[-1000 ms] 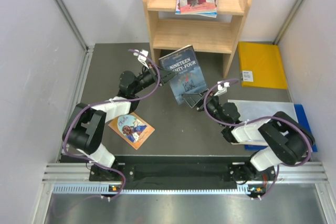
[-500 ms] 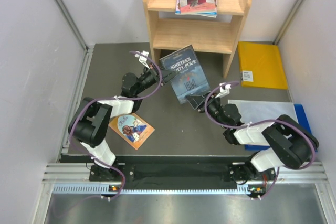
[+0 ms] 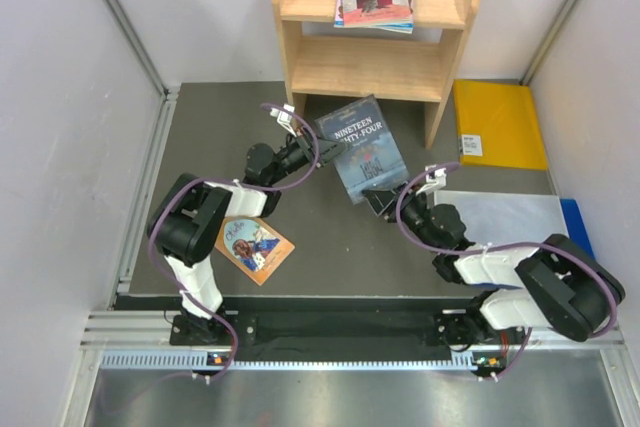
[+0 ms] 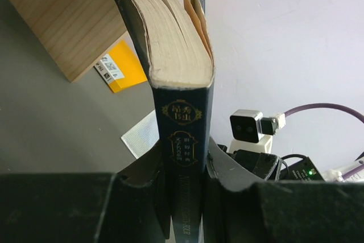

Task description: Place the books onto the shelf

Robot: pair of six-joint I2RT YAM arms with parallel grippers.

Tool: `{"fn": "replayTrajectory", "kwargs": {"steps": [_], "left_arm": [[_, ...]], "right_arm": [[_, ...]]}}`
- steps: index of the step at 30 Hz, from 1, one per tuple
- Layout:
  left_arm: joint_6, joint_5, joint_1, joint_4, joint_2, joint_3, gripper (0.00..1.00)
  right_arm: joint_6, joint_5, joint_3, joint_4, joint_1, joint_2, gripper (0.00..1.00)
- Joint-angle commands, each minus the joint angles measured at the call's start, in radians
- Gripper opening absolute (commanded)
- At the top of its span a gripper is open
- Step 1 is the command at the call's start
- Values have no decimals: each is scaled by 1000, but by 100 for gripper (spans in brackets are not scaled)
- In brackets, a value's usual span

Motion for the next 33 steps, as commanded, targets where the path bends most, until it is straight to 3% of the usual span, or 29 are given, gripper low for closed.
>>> {"fn": "replayTrajectory", "kwargs": {"steps": [1, 6, 13, 23, 33], "left_arm": [[14, 73, -58, 112, 39, 23, 0], [-4, 106, -81, 129, 69, 36, 0], [-35, 169, -98, 144, 88, 30, 0], [-182, 220, -112, 315, 94, 36, 0], [-215, 238, -112, 227, -32, 93, 0]], "right_arm": [[-22, -75, 66, 625, 19, -89, 48], [-25, -79, 67, 623, 18, -115, 50], [-52, -103, 58, 622, 15, -144, 63], [-51, -89, 41, 620, 7, -147, 66], [-25, -62, 11, 622, 1, -91, 67]]}}
